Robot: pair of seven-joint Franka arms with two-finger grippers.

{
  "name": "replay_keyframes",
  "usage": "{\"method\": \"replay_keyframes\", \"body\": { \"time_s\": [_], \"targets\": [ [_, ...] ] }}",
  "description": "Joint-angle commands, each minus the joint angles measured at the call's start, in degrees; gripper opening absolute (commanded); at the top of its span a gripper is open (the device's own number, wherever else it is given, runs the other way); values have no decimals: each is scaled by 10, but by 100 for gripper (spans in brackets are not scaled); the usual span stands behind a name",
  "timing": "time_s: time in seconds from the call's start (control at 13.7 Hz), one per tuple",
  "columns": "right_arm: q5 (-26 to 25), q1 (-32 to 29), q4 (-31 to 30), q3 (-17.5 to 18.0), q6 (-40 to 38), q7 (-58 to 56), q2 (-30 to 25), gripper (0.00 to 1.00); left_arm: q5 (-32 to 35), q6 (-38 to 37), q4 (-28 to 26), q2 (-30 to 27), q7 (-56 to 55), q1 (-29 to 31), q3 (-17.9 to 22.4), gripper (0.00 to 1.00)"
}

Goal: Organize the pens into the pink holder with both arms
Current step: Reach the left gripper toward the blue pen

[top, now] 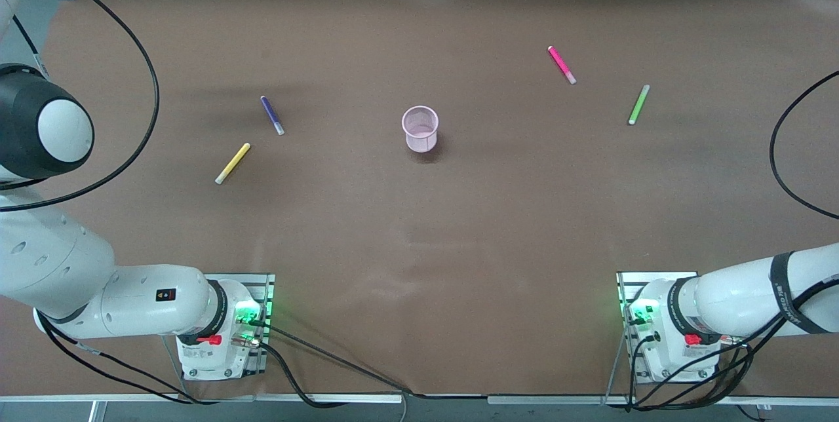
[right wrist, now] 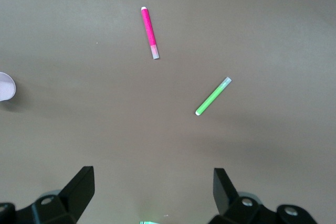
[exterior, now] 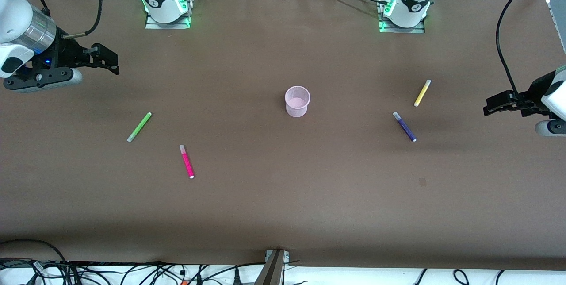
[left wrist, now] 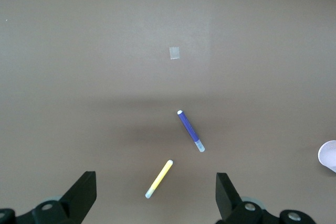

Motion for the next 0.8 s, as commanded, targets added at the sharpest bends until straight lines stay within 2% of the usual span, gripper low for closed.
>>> {"method": "replay_keyframes", "body": {
  "time_s": [0.0, 0.44, 0.58, 0.73],
  "targets": [
    [8, 4, 4, -1, -9, 7, -5, 100, 5, -5, -11, -14, 7, 0, -2, 100],
    [8, 4, 4, -2, -9, 7, -4, 100, 3, -4, -17, 9, -9, 1, -2, 100],
    [8, 4, 4, -1, -9, 7, -4, 100, -3, -2, -18, 42, -65, 0, -3, 100],
    [8, 4, 4, -2, -9, 7, -4, 100, -62, 5, -19, 77, -149, 0, -2, 100]
  ]
}}
